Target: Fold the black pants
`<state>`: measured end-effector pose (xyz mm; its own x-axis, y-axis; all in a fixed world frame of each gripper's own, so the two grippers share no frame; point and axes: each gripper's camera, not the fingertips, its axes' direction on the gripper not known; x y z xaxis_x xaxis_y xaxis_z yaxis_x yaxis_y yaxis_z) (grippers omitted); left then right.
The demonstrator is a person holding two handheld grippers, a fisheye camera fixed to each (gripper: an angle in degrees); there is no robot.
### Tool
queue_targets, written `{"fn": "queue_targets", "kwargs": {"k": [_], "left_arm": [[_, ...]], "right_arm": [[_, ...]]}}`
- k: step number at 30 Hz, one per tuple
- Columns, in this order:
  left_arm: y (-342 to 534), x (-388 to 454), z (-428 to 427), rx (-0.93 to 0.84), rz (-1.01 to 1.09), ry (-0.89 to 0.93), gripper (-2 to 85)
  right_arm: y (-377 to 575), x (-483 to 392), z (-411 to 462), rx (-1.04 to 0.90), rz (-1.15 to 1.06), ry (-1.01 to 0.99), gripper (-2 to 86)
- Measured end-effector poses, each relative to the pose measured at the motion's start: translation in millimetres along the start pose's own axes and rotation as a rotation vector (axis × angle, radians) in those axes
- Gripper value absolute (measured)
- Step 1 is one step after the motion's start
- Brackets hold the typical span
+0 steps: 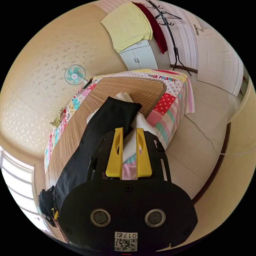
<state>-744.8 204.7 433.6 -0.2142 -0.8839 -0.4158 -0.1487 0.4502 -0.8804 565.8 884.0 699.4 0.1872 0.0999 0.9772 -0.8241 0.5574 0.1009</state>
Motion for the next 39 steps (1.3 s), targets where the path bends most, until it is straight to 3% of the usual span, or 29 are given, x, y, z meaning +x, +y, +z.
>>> {"fn": "queue_targets", "kwargs": {"k": [4, 7, 11, 15, 19, 22, 24, 29, 33, 36, 39], "left_arm": [[-2.6, -34.4, 22.6, -0.108, -0.099, 0.046, 18.8], [3.5, -56.5, 54.8, -0.189, -0.181, 0.219, 18.8], [1.3, -78.2, 72.4, -0.186, -0.300, 0.346, 15.7], [19.3, -101.1, 104.4, -0.297, -0.500, 0.517, 11.9], [11.3, -101.6, 90.6, -0.309, -0.412, 0.523, 9.4], [6.3, -92.9, 72.7, -0.318, -0.368, 0.601, 8.0], [5.5, -75.9, 55.2, -0.307, -0.354, 0.650, 7.8], [-26.4, -36.7, 8.1, -0.221, -0.131, 0.700, 7.2], [-67.4, -22.1, -46.8, -0.047, 0.034, 0.627, 7.3], [-81.0, 5.9, -84.2, 0.048, 0.208, 0.580, 7.7], [-75.4, 54.7, -92.1, 0.039, 0.353, 0.620, 7.7]], "right_arm": [[65.2, -23.1, 15.7, -0.098, -0.138, -0.030, 7.4], [130.6, -60.0, 25.2, -0.094, -0.325, 0.003, 5.2], [226.9, -121.4, 56.1, -0.216, -0.586, -0.128, 4.1], [294.7, -177.2, 73.0, -0.252, -0.780, -0.281, 4.2], [368.5, -242.7, 93.4, -0.346, -1.115, -0.477, 3.8], [420.8, -271.4, 126.2, -0.280, -1.300, -0.259, 3.1], [427.0, -274.3, 155.9, -0.299, -1.234, -0.175, 2.4], [404.3, -233.6, 213.3, -0.421, -0.680, -0.415, 0.0], [432.0, -258.7, 244.0, -0.470, -0.673, -0.526, 0.5], [463.3, -306.1, 268.4, -0.575, -0.859, -0.567, 0.3], [476.9, -332.9, 280.9, -0.793, -0.963, -0.679, 0.5]]}}
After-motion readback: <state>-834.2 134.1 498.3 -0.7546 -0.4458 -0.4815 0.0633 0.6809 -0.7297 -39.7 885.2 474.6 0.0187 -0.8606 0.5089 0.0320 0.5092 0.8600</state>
